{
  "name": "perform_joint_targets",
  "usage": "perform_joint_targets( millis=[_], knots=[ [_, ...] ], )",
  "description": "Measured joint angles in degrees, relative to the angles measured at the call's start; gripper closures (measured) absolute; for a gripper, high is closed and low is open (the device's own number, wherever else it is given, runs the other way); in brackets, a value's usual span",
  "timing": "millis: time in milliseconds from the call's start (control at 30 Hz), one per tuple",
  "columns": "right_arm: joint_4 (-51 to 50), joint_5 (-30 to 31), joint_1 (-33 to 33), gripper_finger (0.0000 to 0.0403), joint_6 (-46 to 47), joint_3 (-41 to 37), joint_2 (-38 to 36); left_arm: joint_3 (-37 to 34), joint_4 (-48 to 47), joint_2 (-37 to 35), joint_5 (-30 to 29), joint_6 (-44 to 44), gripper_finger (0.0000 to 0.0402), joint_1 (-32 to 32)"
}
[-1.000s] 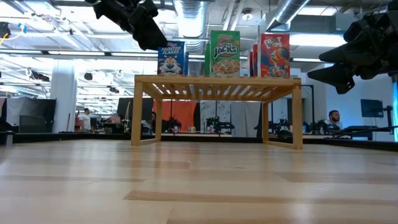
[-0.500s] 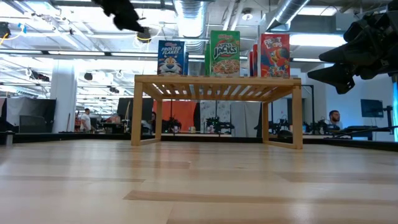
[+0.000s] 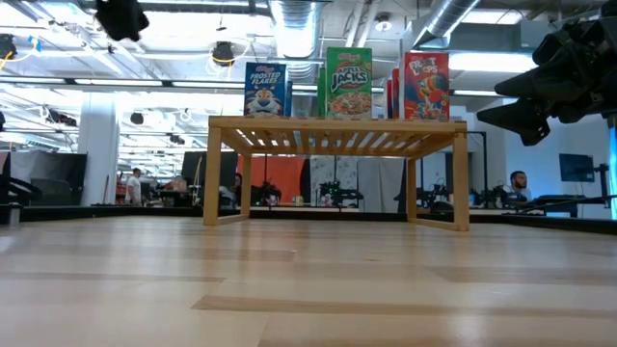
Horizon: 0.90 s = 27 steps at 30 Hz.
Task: Stack cereal on shelf
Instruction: Put the blue cereal box on the shelf aligned with the other blue cereal box
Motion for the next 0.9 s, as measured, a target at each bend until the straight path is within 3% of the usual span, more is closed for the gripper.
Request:
perform_joint_targets(
  millis=[267,633,900],
  knots=[
    [0.0,0.0,0.0,0.0096,0.0,0.0,0.0,-7.4,4.3,0.2,-9.3,-17.0,0.0087,-19.8],
    [0.0,0.0,0.0,0.0096,0.0,0.0,0.0,-7.9,8.0,8.4,-24.8,-41.5,0.0106,-42.6],
    [0.0,0.0,0.0,0.0096,0.0,0.0,0.0,-7.9,11.9,16.8,-25.4,-53.8,0.0108,-52.4]
  ],
)
